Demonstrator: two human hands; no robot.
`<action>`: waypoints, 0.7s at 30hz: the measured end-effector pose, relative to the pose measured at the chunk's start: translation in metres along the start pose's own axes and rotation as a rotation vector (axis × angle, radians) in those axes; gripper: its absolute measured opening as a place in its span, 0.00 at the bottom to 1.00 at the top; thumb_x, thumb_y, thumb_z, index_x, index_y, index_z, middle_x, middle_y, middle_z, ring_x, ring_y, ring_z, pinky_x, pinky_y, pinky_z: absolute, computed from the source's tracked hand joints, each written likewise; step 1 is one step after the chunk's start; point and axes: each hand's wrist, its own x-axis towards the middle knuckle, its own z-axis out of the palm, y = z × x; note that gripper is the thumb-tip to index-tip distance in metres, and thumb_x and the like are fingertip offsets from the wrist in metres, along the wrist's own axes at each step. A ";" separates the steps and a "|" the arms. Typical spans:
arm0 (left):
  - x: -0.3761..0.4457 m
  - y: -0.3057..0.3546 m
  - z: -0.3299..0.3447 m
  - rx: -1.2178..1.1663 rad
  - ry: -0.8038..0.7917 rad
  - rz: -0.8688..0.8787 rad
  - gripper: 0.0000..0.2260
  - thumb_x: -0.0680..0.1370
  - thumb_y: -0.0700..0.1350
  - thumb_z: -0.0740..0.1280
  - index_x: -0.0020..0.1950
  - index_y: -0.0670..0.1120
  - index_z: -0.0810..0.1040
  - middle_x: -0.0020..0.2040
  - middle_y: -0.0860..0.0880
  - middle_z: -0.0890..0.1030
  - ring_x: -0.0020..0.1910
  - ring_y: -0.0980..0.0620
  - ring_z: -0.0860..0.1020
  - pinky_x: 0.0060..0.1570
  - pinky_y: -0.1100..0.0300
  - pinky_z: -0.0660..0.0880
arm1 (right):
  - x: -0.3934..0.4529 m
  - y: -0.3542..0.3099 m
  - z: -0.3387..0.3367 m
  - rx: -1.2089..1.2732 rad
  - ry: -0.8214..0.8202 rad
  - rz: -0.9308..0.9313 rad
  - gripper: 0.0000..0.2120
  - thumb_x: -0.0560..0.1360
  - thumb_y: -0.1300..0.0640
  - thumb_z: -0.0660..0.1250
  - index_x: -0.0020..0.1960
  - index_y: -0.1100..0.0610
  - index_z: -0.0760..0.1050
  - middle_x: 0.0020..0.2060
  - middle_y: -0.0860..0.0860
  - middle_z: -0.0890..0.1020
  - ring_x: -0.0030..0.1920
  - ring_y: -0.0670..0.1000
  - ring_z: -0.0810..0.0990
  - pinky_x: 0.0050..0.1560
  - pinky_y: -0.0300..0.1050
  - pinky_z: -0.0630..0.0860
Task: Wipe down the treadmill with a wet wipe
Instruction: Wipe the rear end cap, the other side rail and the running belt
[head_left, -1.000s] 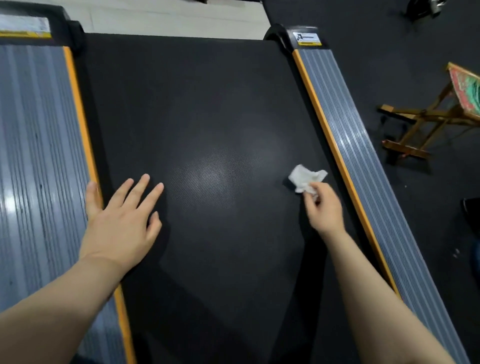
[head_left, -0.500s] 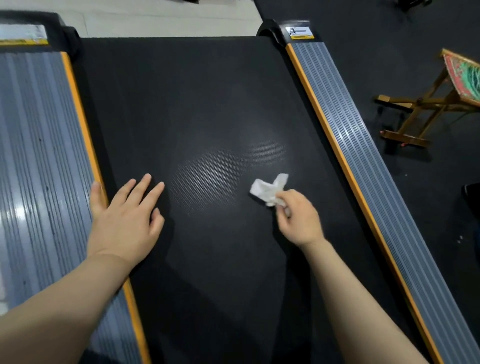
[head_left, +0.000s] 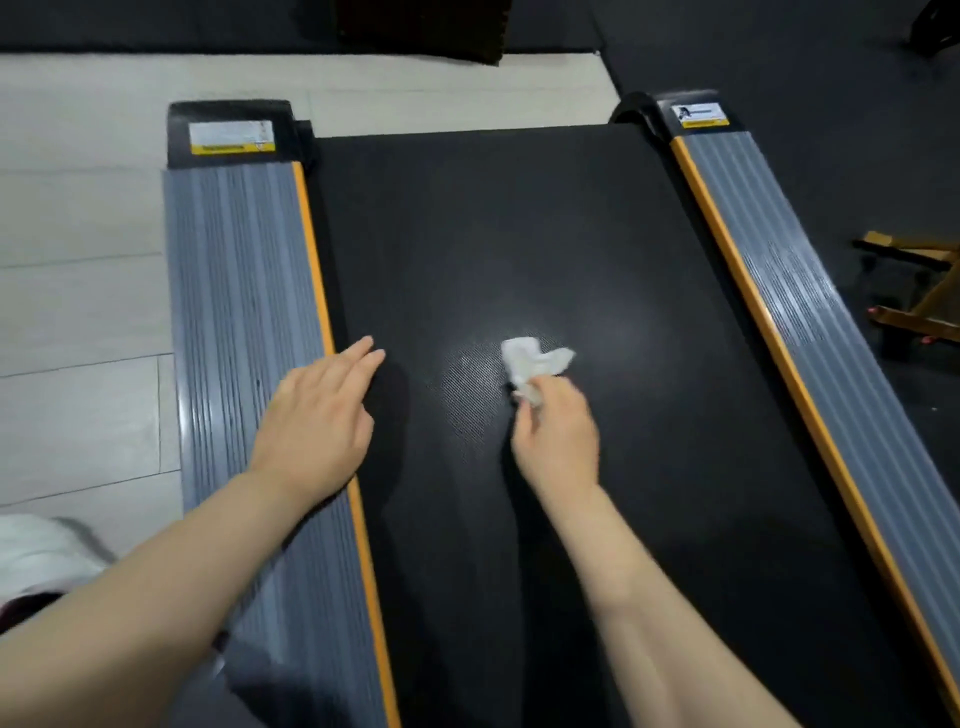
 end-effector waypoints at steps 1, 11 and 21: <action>0.007 -0.008 -0.003 -0.007 0.014 -0.018 0.25 0.78 0.38 0.63 0.76 0.43 0.67 0.77 0.45 0.66 0.73 0.44 0.67 0.70 0.44 0.64 | -0.007 -0.034 0.014 0.036 -0.093 -0.157 0.05 0.72 0.59 0.63 0.47 0.58 0.75 0.43 0.56 0.78 0.44 0.61 0.76 0.43 0.54 0.76; 0.025 -0.025 0.000 -0.049 0.051 -0.237 0.25 0.83 0.48 0.52 0.81 0.46 0.56 0.81 0.47 0.54 0.80 0.50 0.50 0.79 0.50 0.47 | 0.111 -0.006 -0.018 -0.149 -0.218 -0.101 0.14 0.76 0.59 0.61 0.61 0.55 0.68 0.44 0.57 0.82 0.44 0.63 0.79 0.40 0.50 0.71; 0.027 -0.027 -0.002 -0.077 0.051 -0.244 0.25 0.83 0.48 0.53 0.81 0.48 0.56 0.81 0.48 0.54 0.80 0.52 0.50 0.79 0.50 0.48 | 0.109 -0.054 0.005 -0.306 -0.202 -0.234 0.08 0.77 0.61 0.63 0.53 0.55 0.78 0.53 0.53 0.70 0.49 0.53 0.71 0.42 0.45 0.73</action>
